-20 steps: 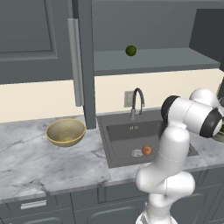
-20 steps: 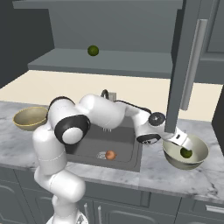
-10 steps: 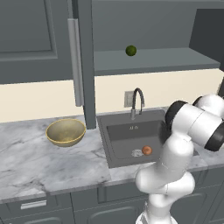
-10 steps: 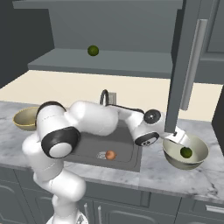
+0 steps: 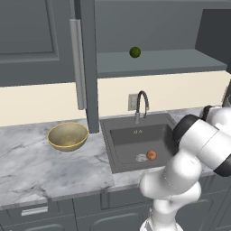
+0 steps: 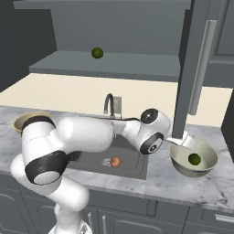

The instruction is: Pick the limes from the cabinet and place them in one bowl. Pick the onion from the sink and place it in the other bowl.

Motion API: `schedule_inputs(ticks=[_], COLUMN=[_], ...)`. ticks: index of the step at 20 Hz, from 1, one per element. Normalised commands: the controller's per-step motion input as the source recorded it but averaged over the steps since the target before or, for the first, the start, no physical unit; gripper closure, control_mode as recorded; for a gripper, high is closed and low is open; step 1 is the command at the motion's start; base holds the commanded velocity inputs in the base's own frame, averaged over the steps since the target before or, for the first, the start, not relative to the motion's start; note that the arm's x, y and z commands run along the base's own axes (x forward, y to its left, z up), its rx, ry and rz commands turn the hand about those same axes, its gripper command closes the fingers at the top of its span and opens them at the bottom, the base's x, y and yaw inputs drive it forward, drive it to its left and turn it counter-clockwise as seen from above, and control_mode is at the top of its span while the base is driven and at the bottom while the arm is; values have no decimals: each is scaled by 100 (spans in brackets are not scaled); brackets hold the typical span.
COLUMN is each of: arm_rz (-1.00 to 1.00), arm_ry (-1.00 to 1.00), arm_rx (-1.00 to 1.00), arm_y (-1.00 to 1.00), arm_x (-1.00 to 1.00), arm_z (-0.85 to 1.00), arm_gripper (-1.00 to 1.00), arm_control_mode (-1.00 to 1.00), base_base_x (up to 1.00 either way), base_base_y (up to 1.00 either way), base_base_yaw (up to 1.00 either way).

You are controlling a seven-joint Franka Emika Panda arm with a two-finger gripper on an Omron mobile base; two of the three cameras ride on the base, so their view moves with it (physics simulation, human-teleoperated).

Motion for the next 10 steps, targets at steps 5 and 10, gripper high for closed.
schedule_inputs(ticks=[5,10], arm_rz=[-11,-11], arm_ry=[0,0], arm_rx=[-2,0], arm_y=[29,32], arm_x=[-10,-8], arm_z=[44,45], arm_gripper=[-100,-100], arm_control_mode=[-100,-100], base_base_x=[0,0], base_base_y=[0,0], base_base_yaw=[0,0])
